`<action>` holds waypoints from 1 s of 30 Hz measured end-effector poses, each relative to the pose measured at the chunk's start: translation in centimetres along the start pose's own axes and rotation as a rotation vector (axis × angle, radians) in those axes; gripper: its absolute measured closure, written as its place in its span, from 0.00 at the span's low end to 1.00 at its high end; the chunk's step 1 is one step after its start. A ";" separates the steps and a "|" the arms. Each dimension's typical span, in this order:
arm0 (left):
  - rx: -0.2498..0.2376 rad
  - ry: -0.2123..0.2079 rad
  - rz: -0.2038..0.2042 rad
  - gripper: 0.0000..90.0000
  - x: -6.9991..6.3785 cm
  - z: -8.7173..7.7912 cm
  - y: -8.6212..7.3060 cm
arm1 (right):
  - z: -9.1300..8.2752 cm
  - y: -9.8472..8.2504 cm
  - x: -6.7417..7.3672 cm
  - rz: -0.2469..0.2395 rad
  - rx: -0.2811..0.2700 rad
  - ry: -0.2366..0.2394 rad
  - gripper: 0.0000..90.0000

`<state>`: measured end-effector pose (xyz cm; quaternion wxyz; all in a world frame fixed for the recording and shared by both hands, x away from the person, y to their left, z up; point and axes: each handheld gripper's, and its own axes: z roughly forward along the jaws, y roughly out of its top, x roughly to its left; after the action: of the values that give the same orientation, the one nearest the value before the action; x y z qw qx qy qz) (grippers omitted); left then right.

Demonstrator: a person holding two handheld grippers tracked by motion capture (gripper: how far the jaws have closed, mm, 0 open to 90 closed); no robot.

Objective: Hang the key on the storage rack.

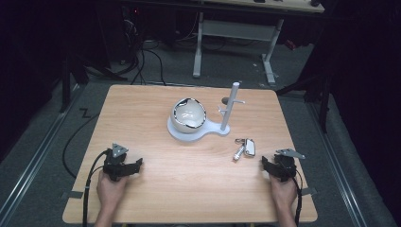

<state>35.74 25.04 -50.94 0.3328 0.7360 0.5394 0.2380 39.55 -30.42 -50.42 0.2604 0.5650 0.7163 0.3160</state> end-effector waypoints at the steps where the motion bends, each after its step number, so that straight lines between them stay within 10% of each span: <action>1: 0.000 0.000 0.000 0.25 0.0 0.0 0.0 | 0.0 0.0 0.0 0.000 0.000 0.000 0.49; 30: 0.000 0.000 0.000 0.25 0.0 0.0 0.0 | 0.0 0.0 0.0 0.000 0.000 0.006 0.52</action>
<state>35.72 25.03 -50.94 0.3328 0.7360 0.5395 0.2377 39.57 -30.39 -50.41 0.2583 0.5642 0.7170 0.3177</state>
